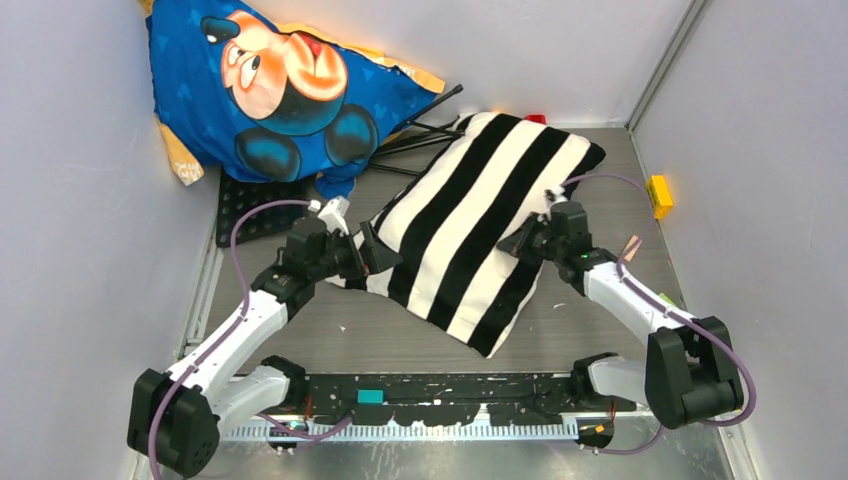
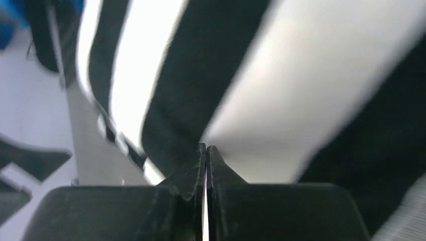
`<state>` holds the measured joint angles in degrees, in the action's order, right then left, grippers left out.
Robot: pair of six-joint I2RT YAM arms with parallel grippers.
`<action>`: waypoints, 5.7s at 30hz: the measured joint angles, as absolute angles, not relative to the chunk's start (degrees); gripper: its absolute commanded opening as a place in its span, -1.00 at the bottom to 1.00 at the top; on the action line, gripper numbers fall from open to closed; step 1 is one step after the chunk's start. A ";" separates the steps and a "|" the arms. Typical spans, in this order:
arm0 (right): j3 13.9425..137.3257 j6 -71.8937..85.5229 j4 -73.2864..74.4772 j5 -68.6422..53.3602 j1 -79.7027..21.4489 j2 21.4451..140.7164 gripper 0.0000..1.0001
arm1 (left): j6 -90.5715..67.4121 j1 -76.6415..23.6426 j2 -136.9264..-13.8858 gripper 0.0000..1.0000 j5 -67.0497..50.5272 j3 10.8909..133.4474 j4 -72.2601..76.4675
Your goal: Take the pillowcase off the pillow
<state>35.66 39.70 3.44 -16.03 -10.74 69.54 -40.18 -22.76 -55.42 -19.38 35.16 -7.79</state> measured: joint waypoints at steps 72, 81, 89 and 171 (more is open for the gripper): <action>47.00 38.44 8.29 -8.78 -18.13 67.92 0.81 | -39.13 -27.94 -58.26 0.99 -12.88 38.61 -22.90; 44.23 41.71 16.86 -3.49 0.84 65.84 0.86 | -28.51 -45.39 -68.27 1.00 6.20 52.12 -26.85; 42.35 44.93 13.52 -5.61 10.07 73.41 0.96 | -21.93 -55.07 -79.99 0.99 15.77 54.13 -28.75; 80.51 31.40 31.94 -13.65 -11.68 77.21 0.80 | -25.52 -9.34 -68.62 0.83 -9.41 76.60 -44.49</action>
<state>80.51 31.40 31.94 -13.65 -11.68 77.21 -25.52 -9.34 -68.62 -9.41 76.60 -44.49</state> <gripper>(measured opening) 0.898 0.976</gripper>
